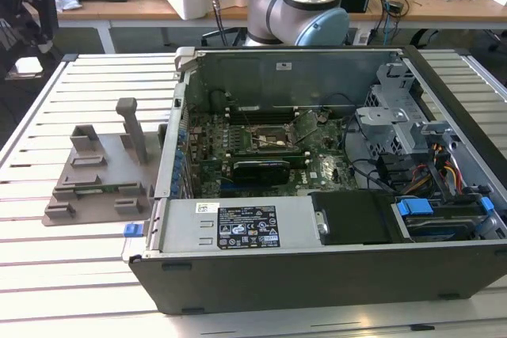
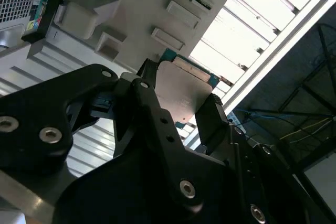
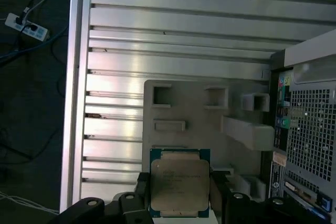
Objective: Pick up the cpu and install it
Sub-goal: 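Pick up the cpu and move it towards the insertion slot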
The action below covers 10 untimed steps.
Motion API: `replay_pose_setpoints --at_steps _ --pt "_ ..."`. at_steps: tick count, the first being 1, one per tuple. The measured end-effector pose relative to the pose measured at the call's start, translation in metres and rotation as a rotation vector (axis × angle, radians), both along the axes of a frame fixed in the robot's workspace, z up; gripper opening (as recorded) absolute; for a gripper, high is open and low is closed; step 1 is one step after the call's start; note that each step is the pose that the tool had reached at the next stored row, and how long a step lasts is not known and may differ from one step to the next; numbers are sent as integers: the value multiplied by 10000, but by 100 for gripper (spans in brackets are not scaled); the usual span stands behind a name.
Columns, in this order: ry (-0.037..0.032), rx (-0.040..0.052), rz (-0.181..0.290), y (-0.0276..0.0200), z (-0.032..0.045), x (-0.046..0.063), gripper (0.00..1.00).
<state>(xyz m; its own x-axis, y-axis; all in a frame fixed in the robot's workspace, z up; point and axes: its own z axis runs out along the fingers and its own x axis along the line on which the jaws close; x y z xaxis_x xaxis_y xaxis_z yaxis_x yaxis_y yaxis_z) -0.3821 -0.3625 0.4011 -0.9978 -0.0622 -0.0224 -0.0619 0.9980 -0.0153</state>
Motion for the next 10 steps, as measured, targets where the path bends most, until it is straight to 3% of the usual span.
replay_pose_setpoints --at_steps 5,10 --pt "4 1 0 0 2 9 55" --pt "2 3 0 1 0 165 55"
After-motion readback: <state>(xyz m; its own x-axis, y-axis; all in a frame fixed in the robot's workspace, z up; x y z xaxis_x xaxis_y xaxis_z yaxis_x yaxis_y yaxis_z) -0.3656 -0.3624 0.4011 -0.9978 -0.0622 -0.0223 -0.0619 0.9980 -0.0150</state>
